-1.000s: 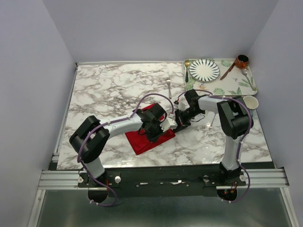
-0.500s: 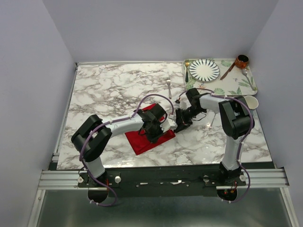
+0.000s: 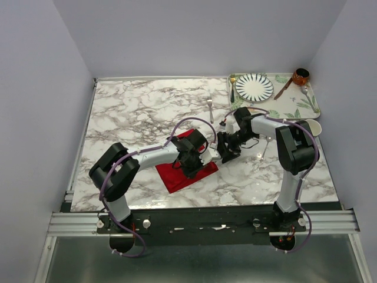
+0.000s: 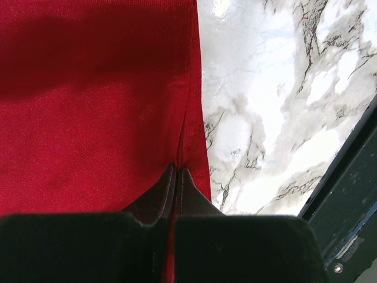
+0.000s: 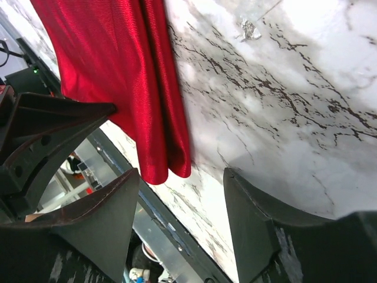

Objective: Fold the napkin into a case and place the utensils inside
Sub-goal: Fold the rectangle-folded napkin at the center of the board.

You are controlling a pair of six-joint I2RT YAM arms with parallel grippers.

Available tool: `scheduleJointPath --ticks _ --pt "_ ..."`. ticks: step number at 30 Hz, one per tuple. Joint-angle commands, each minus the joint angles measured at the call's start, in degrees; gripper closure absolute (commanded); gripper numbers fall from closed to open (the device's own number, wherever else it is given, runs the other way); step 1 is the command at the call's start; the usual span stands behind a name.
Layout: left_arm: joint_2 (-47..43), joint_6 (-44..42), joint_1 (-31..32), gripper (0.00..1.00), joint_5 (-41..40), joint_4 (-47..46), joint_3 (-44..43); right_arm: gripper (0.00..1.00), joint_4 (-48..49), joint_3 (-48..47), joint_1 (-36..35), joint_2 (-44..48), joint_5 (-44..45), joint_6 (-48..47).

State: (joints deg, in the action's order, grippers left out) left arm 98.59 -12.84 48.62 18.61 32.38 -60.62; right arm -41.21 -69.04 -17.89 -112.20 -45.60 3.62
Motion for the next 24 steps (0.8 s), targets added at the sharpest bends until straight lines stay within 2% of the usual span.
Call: scheduleJointPath --ticks 1,17,20,24 --pt "0.73 -0.34 0.42 0.97 0.81 -0.83 -1.08 0.33 -0.1 -0.49 -0.13 0.23 -1.94 0.51" --pt "0.91 -0.43 0.42 0.96 0.9 -1.09 -0.9 0.43 1.66 1.01 -2.94 -4.34 -4.76 1.3" --pt "0.73 -0.43 0.42 0.96 0.9 -1.09 -0.82 0.47 1.66 1.45 -2.94 -5.04 -4.49 1.39" --pt "0.64 -0.34 0.42 0.96 0.9 -1.09 -0.73 0.59 1.92 1.71 -2.94 -5.57 -4.06 1.74"
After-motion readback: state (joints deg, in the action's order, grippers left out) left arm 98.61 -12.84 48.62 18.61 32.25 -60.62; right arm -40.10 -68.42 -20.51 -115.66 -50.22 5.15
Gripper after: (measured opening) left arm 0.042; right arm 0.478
